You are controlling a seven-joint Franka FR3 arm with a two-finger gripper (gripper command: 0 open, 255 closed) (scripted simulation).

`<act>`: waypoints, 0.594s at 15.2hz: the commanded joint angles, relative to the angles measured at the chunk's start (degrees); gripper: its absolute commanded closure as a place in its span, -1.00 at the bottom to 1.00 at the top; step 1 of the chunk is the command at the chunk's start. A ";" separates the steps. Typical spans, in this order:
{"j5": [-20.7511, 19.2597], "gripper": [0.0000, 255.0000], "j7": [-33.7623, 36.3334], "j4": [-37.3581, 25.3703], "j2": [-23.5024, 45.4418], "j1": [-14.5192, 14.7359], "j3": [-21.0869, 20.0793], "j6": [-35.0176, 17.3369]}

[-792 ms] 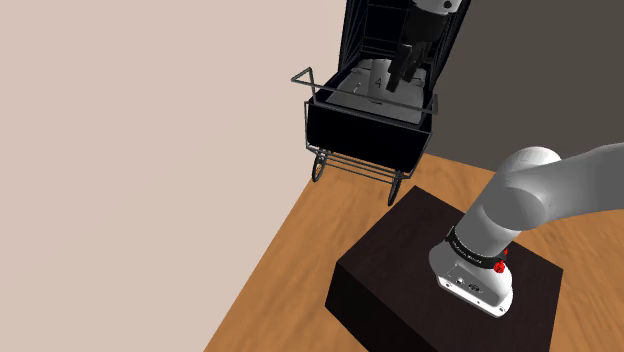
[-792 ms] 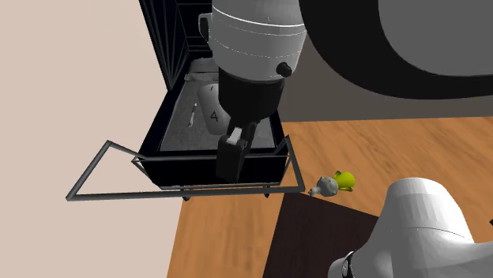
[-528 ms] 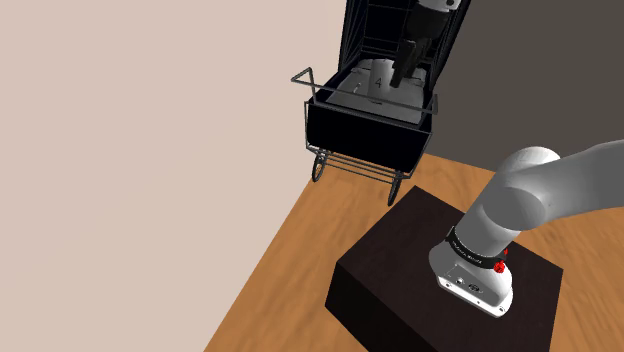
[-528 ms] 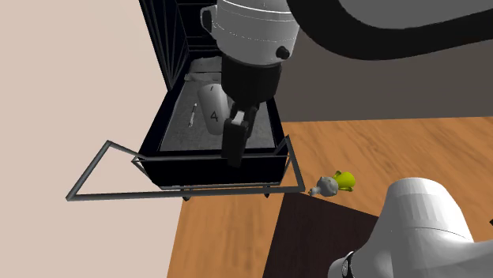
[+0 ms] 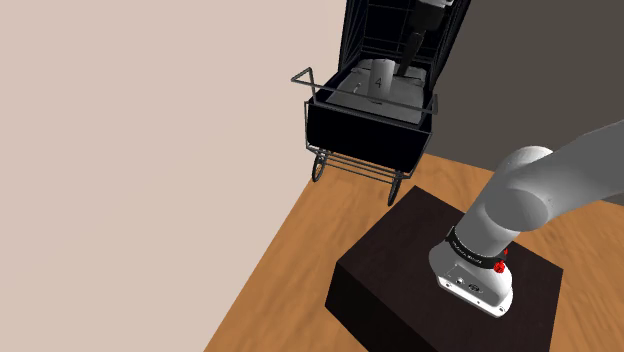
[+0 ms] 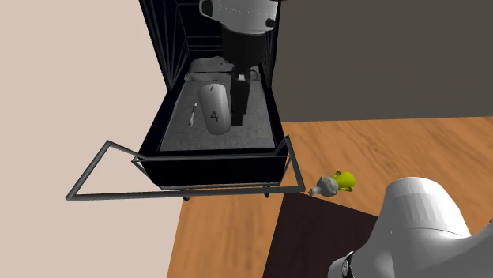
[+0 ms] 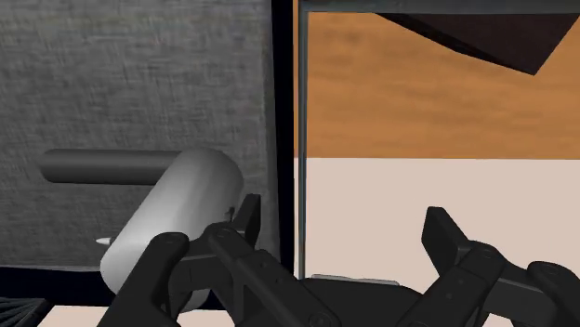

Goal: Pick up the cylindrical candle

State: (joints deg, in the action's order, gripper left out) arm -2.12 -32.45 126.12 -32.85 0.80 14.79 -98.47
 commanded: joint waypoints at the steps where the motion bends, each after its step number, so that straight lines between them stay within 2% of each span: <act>1: 0.20 -1.00 -6.17 -3.28 3.74 0.80 3.35 0.21; 5: 2.47 -1.00 -18.11 -11.72 13.10 2.62 9.69 1.29; 9: 7.27 -1.00 -30.63 -22.27 24.42 3.65 15.43 3.91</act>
State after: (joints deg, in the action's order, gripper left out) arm 3.77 -59.39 106.58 -11.51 4.28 28.69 -95.21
